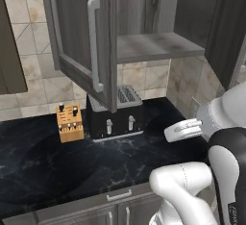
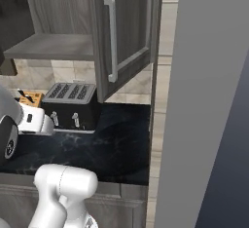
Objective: Open the cabinet. Pick the spray and place it next to the sink. Then close the cabinet.
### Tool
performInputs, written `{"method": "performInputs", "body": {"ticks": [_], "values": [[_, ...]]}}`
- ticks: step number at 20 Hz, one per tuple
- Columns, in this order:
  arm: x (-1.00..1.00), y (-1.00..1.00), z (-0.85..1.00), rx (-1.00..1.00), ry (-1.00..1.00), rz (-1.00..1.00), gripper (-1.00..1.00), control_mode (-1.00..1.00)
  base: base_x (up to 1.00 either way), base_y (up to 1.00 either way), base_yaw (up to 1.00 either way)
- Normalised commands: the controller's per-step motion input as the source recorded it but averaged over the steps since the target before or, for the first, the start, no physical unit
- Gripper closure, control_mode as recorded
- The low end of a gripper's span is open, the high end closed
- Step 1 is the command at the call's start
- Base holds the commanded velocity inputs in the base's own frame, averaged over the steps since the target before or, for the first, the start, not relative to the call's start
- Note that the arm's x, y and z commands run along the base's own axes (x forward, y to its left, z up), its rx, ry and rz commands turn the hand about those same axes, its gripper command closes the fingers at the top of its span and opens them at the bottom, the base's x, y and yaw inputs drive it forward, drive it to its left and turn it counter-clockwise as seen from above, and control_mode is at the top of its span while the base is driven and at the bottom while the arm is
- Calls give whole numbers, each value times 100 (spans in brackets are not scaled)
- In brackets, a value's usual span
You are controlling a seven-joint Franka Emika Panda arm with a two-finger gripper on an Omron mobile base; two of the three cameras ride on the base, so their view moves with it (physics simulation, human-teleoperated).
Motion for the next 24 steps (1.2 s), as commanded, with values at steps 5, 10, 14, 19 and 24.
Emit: {"method": "performInputs", "body": {"ticks": [5, 10, 14, 19, 24], "values": [[4, -16, 22, 0, -1, -3, -100, -100, 0, 0, 0], [14, 0, 48, 0, -23, -7, -100, -100, 0, 0, 0], [55, 0, 13, 8, -23, -20, -100, -100, 0, 0, 0], [61, 0, 2, 2, -16, -14, -100, -100, 0, 0, 0], [18, 0, 9, 0, -12, -2, -100, -100, 0, 0, 0]]}}
